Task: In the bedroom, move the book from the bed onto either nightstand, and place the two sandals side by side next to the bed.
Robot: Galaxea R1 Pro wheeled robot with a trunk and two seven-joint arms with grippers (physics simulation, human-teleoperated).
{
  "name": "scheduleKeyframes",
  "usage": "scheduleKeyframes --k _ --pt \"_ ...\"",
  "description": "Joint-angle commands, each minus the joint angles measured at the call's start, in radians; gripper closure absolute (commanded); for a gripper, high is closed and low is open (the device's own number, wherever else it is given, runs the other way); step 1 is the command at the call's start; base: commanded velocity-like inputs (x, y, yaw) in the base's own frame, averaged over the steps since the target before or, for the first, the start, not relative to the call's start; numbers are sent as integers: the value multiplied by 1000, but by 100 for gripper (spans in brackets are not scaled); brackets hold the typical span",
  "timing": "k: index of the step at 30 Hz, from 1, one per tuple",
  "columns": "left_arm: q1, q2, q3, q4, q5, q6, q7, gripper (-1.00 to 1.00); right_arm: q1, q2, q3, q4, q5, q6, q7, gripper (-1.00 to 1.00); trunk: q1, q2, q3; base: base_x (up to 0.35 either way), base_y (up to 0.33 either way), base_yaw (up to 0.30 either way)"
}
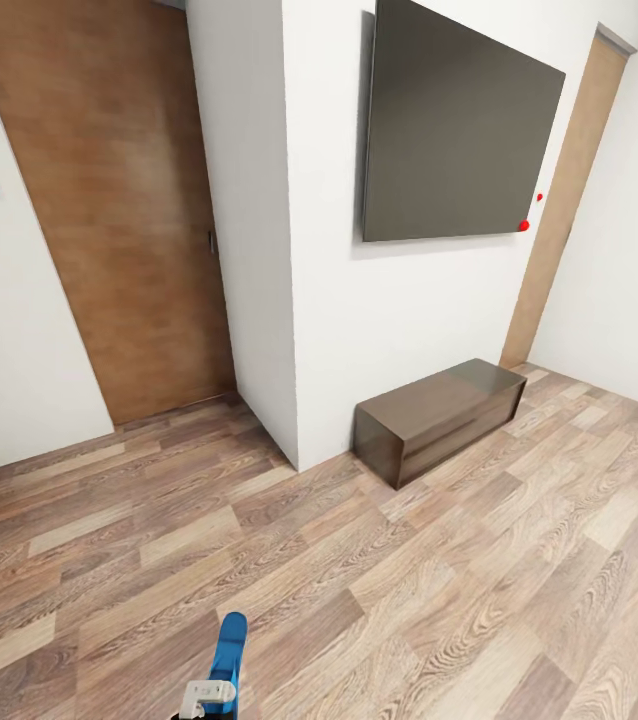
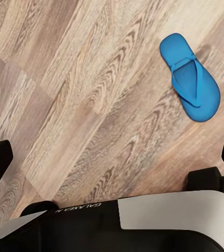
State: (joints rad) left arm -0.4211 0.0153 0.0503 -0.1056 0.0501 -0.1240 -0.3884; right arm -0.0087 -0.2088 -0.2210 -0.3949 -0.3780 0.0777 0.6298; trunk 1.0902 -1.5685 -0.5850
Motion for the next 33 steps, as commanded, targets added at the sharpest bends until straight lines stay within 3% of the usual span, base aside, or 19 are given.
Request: scheduleKeyframes --k 1,26,29,31,33 --pt "-1 0 5 1 4 0 -7 100 -1 0 -3 0 -9 8 5 -100 0 0 -1 0 0 0" --pt "-1 0 5 1 4 0 -7 100 -1 0 -6 7 -9 -12 -15 -100 0 0 -1 0 0 0" --pt "-1 0 5 0 2 -1 -9 100 -1 0 -4 -1 -6 -10 -156 -100 0 0 -1 0 0 0" --pt "-1 4 8 -6 1 0 -23 100 -5 1 -3 -17 2 -3 -345 -100 0 0 -1 0 0 0" --pt "-2 7 9 -21 1 2 -58 100 -25 1 -2 -29 18 0 -460 -100 0 0 -1 0 0 0"
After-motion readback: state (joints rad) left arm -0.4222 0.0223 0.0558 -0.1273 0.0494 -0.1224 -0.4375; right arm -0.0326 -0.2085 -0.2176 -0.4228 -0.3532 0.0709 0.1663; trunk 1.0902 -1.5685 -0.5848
